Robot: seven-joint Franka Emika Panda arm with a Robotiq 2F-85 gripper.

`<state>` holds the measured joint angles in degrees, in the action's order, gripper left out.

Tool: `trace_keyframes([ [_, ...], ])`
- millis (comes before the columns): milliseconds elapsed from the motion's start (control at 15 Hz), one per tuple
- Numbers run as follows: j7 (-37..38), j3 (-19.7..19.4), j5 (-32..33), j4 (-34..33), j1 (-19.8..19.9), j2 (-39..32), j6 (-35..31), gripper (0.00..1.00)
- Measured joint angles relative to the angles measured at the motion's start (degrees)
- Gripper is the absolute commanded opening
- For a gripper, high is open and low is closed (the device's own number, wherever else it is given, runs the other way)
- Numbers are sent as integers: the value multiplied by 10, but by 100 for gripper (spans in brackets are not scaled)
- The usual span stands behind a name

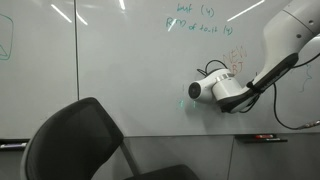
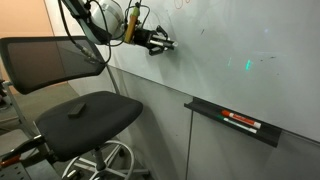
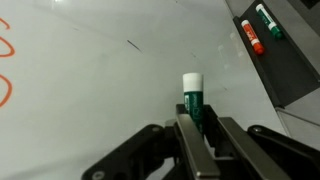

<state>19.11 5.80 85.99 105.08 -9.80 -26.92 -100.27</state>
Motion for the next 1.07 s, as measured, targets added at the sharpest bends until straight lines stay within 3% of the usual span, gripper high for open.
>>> trace_keyframes([
  [600,0,3,9,-3,0,0,6,6],
  [1067,-4,30,-17,18,-1,1,-17,6],
])
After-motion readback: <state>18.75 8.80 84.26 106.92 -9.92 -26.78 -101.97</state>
